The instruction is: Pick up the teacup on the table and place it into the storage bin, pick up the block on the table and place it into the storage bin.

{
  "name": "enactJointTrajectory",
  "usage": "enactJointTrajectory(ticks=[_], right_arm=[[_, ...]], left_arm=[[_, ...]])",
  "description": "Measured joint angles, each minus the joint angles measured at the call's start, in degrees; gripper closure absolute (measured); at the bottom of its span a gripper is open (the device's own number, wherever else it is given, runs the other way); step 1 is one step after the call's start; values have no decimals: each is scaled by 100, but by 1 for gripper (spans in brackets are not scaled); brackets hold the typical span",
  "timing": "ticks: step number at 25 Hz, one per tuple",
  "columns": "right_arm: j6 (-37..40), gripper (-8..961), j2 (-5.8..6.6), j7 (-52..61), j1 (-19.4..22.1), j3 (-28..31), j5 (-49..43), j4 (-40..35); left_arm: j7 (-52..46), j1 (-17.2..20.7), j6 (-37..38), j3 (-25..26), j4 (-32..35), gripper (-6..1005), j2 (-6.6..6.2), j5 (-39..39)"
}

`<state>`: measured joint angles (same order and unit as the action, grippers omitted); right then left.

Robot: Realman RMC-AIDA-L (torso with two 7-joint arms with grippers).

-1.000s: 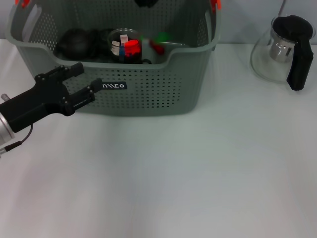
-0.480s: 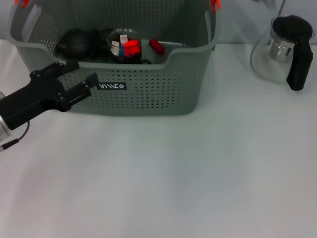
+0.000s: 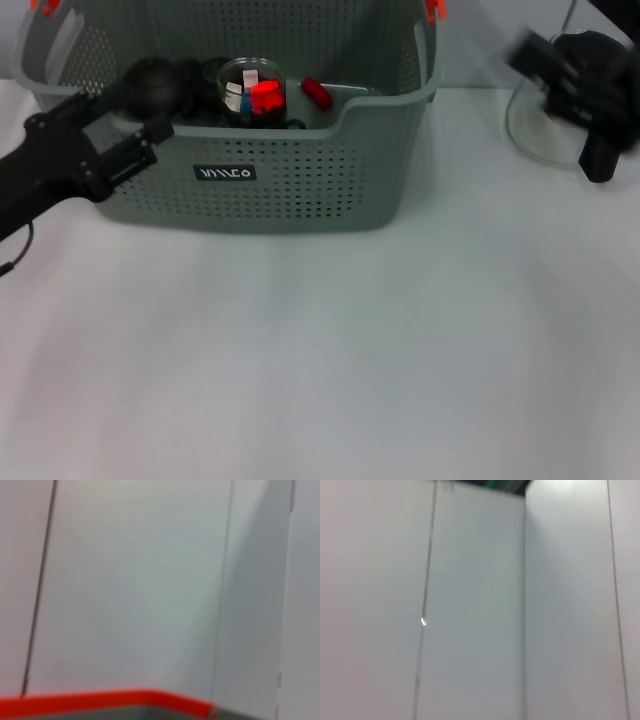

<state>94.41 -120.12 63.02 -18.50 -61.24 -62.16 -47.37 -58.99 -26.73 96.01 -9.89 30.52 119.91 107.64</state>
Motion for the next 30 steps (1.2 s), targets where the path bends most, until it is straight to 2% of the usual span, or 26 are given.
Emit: enactJointTrajectory(ticks=[2, 7, 13, 19, 24, 30], right_arm=[[411, 62, 32, -422, 1, 282, -273, 656], [343, 29, 22, -1200, 148, 503, -1564, 1239], [-12, 29, -11, -1027, 12, 425, -2641, 1380], [-608, 29, -17, -759, -416, 213, -3197, 1644], [-758, 29, -10, -781, -719, 167, -3294, 2072], [-777, 29, -21, -754, -794, 121, -3304, 2154]], left_arm=[[-10, -6, 274, 16, 28, 307, -43, 32], [-122, 33, 779, -57, 425, 306, -161, 479], [-160, -75, 1066, -170, 788, 304, -241, 1984], [120, -66, 848, -739, 781, 303, -167, 2464], [551, 20, 715, -1113, 671, 302, -61, 2576], [701, 88, 793, -1153, 597, 301, 32, 2531]])
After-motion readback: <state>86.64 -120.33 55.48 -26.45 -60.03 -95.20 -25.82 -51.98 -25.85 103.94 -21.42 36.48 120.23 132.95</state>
